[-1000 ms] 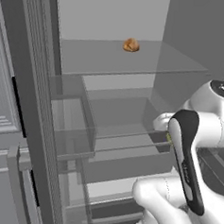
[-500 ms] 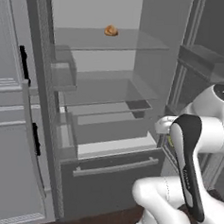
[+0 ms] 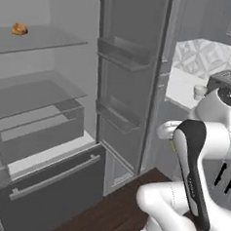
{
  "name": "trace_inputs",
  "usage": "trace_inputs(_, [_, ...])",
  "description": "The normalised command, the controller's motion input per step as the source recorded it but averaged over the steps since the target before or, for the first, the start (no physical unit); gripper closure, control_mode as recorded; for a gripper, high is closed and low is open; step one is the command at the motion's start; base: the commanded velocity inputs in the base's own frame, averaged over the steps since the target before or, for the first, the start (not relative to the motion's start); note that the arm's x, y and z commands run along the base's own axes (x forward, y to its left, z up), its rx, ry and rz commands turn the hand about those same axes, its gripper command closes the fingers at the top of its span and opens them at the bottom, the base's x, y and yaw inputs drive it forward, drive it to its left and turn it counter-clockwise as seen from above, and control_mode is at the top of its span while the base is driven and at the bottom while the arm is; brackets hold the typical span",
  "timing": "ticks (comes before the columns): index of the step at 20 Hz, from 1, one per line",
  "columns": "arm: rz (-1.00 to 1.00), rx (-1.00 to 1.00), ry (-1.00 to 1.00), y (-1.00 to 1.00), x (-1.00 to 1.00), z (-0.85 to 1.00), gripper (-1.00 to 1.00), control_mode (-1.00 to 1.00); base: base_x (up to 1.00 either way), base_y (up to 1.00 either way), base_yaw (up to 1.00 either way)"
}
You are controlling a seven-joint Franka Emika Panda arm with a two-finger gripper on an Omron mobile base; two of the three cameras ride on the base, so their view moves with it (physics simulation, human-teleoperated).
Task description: Grab a lemon wedge from the fridge and one ice cube from the ice bowl, and put them in the glass of lemonade.
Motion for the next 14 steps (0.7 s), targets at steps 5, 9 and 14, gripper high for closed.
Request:
trace_inputs(5, [0.00, 0.00, 0.00, 0.00, 0.00, 0.00, 1.00, 1.00, 0.04, -1.00, -0.65])
trace_inputs(9, [0.00, 0.00, 0.00, 0.00, 0.00, 0.00, 1.00, 1.00, 0.61, -0.51, -0.37])
trace_inputs(14, [0.00, 0.00, 0.00, 0.00, 0.00, 0.00, 1.00, 1.00, 0.93, -0.12, -0.06])
